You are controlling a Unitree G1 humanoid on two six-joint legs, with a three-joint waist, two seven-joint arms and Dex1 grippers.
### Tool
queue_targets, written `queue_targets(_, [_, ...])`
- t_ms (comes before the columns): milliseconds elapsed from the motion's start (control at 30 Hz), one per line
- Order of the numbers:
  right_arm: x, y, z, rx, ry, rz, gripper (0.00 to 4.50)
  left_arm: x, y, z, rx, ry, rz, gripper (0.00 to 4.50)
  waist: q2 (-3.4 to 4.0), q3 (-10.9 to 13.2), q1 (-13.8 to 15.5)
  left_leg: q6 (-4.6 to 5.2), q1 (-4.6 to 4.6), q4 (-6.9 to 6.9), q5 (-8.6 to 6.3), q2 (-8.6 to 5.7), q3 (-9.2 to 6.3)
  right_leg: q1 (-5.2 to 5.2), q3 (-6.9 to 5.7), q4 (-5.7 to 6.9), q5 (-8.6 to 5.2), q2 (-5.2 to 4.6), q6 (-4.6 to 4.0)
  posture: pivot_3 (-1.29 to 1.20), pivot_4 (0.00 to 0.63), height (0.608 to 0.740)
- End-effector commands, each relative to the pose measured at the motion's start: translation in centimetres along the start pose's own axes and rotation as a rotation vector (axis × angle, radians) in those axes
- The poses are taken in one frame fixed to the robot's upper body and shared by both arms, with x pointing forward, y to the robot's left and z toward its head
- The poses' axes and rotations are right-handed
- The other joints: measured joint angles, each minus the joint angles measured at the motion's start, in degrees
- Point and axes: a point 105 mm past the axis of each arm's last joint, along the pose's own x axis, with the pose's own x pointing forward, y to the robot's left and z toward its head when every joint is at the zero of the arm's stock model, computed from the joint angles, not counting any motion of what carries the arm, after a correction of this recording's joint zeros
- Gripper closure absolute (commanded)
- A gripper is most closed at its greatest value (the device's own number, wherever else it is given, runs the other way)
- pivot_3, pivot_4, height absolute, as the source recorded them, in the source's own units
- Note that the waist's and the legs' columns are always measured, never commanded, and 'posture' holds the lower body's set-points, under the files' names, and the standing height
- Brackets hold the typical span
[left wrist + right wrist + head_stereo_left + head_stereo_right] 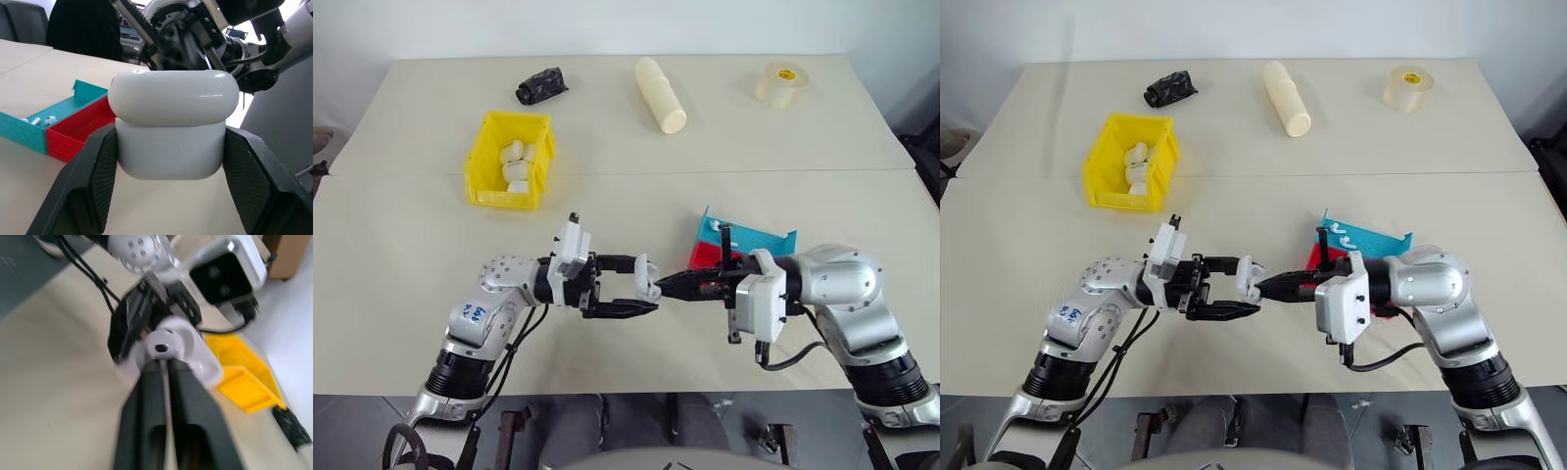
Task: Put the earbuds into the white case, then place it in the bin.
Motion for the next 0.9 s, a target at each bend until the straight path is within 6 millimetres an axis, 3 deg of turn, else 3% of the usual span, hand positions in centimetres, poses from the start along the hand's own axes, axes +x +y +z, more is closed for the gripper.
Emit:
queue_targets(33, [0.1,-0.2,1.0,-0.046,-0.030,-0.007,4.45,0.2,-0.4,0.8,0.026,-0.027,-0.016,1.70,0.00,0.0,0.0,0.00,0.00,0.01,0.00,0.00,0.00,0.00,0.00,0.01,0.00,0.00,0.00,0.00,0.150,0.740])
queue_targets(233, [-0.6,0.0,-0.1,0.014,0.022,-0.040,4.45,-0.1,-0.2,0.6,0.028,-0.021,0.005,1.70,0.00,0.0,0.0,0.00,0.00,0.01,0.00,0.00,0.00,0.00,0.00,0.01,0.00,0.00,0.00,0.00,0.150,0.740])
queue_targets(500, [-7.1,0.0,-3.9,0.286,0.214,-0.283,4.45,-3.1,0.3,0.4,0.111,-0.053,0.123,1.70,0.00,0.0,0.1,0.00,0.00,-0.03,0.00,0.00,0.00,0.01,0.00,-0.01,0.00,-0.01,0.00,0.00,0.150,0.740])
queue_targets(633, [-10.3,1.2,-4.3,0.397,0.281,-0.425,3.60,-4.1,-0.3,0.1,0.205,-0.065,0.152,1.70,0.00,0.0,0.1,0.00,0.00,-0.07,0.00,0.03,0.00,0.02,-0.02,-0.04,0.00,-0.01,-0.01,0.00,0.150,0.740])
queue_targets(767, [-13.7,2.9,-4.8,0.471,0.380,-0.546,2.19,-4.0,-0.2,0.2,0.241,-0.108,0.214,1.70,0.00,0.0,0.3,0.01,0.02,-0.04,0.00,0.00,0.02,0.10,-0.03,-0.20,0.00,-0.04,0.00,0.00,0.150,0.740])
queue_targets(900, [-16.4,3.2,-4.7,0.487,0.439,-0.693,0.81,-3.7,-0.1,0.0,0.259,-0.141,0.255,1.70,0.02,0.0,0.2,0.04,0.09,-0.01,0.01,-0.02,0.03,0.18,-0.01,-0.21,0.02,-0.06,0.03,0.00,0.150,0.740])
